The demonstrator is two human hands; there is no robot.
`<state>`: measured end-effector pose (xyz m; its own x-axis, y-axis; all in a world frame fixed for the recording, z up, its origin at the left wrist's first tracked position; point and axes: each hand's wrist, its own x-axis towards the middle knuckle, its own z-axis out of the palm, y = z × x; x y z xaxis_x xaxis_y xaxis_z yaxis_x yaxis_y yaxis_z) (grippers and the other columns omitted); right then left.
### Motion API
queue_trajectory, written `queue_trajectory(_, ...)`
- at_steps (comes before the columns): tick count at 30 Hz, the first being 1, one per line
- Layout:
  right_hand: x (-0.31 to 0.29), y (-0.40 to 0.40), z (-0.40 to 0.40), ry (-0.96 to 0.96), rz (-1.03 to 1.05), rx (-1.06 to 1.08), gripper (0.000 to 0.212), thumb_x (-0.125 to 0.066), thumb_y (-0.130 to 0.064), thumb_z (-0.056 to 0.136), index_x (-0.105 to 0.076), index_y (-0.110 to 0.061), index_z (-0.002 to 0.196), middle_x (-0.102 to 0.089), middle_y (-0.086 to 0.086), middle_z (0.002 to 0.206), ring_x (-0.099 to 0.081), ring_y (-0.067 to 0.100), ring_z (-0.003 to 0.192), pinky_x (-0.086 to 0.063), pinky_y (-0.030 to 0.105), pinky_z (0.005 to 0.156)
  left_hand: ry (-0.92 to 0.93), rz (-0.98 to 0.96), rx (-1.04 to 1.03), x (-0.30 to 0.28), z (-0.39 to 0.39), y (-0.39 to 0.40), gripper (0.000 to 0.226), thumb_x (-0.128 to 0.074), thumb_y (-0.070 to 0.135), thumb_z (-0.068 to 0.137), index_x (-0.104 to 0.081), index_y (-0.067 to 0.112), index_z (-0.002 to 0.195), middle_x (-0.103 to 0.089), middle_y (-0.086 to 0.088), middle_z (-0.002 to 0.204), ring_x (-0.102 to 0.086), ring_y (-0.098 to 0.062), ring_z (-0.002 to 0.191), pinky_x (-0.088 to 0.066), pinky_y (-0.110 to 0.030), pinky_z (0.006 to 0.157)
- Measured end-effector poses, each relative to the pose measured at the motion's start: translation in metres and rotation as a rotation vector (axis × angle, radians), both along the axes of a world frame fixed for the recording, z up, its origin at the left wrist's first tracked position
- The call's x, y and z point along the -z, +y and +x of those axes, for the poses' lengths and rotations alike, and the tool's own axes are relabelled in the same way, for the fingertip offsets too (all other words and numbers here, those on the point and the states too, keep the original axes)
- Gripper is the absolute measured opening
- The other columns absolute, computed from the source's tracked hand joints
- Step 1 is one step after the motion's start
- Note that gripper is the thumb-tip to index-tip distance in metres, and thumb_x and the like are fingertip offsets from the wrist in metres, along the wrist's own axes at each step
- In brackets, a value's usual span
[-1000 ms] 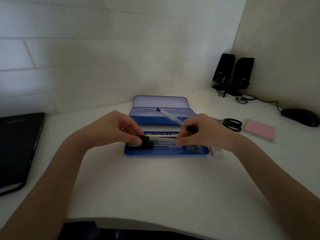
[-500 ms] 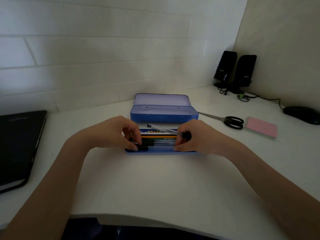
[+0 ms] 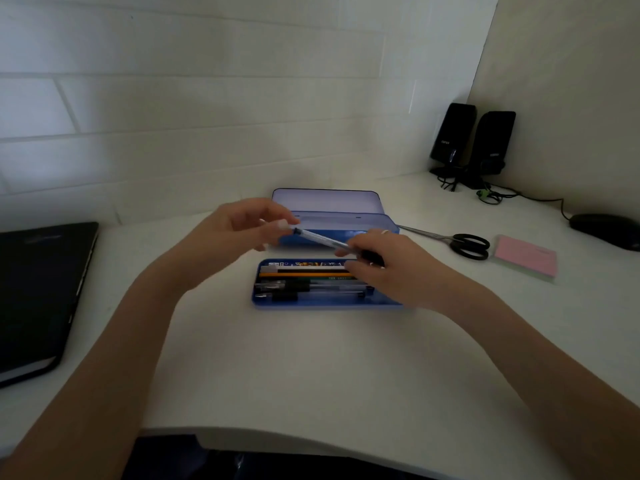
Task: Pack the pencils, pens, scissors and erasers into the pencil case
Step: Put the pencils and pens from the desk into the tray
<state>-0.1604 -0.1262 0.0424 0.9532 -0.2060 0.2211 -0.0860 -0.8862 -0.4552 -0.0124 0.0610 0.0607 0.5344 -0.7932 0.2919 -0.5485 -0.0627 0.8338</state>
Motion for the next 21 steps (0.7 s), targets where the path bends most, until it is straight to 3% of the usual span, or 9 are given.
queue_trajectory(3, 0.002, 0.009, 0.002, 0.013, -0.044, -0.080, 0.032, -0.043, -0.008, 0.093, -0.057, -0.021, 0.118, -0.043, -0.003, 0.088, -0.040, 0.005, 0.076, -0.035, 0.013, 0.067, 0.042, 0.013, 0.077, 0.000, -0.009, -0.002, 0.019, -0.068, 0.027, 0.080, -0.072, 0.034, 0.097, -0.073, 0.010, 0.089, -0.064, -0.005, 0.077, -0.052, -0.017, 0.073)
queue_trajectory(6, 0.004, 0.012, 0.005, 0.010, -0.085, -0.103, 0.044, -0.044, -0.008, 0.095, -0.045, -0.023, 0.136, -0.040, -0.008, 0.090, -0.038, 0.005, 0.079, -0.036, 0.009, 0.067, 0.055, 0.028, 0.064, 0.002, -0.014, -0.008, 0.023, -0.068, 0.009, 0.077, -0.073, 0.023, 0.093, -0.073, 0.007, 0.074, -0.064, -0.001, 0.064, -0.049, -0.011, 0.065)
queue_trajectory(10, 0.002, 0.008, 0.003, -0.065, 0.018, -0.087, 0.042, -0.057, -0.025, 0.092, -0.050, -0.031, 0.132, -0.048, -0.014, 0.089, -0.049, 0.003, 0.080, -0.039, 0.007, 0.070, 0.095, -0.006, 0.030, 0.003, -0.012, -0.008, 0.014, -0.067, 0.011, 0.077, -0.074, 0.020, 0.086, -0.074, -0.004, 0.075, -0.068, -0.010, 0.064, -0.054, -0.016, 0.064)
queue_trajectory(14, -0.005, 0.003, 0.001, -0.156, 0.277, -0.035, 0.041, -0.075, -0.021, 0.076, -0.059, -0.031, 0.112, -0.060, -0.003, 0.083, -0.056, 0.012, 0.069, -0.049, 0.021, 0.066, 0.090, 0.029, -0.009, 0.004, -0.010, -0.008, 0.012, -0.069, 0.010, 0.078, -0.075, 0.018, 0.085, -0.074, -0.010, 0.080, -0.069, -0.010, 0.065, -0.054, -0.016, 0.064)
queue_trajectory(17, -0.012, 0.000, -0.002, -0.279, 0.582, 0.033, 0.033, -0.079, -0.011, 0.071, -0.065, -0.016, 0.100, -0.065, 0.003, 0.075, -0.060, 0.012, 0.062, -0.051, 0.021, 0.063, 0.069, 0.060, -0.038, 0.004, -0.012, -0.008, 0.010, -0.067, 0.014, 0.082, -0.075, 0.015, 0.087, -0.075, 0.001, 0.073, -0.068, -0.005, 0.061, -0.051, -0.011, 0.061)
queue_trajectory(21, -0.018, -0.001, -0.003, -0.418, 1.384, 0.052, 0.022, -0.065, 0.003, 0.080, -0.064, -0.003, 0.101, -0.067, 0.011, 0.088, -0.070, 0.012, 0.070, -0.057, 0.017, 0.067, 0.071, 0.057, -0.044, 0.005, -0.017, -0.012, 0.012, -0.065, 0.021, 0.083, -0.076, 0.024, 0.077, -0.075, -0.001, 0.075, -0.066, -0.005, 0.057, -0.050, -0.012, 0.060)
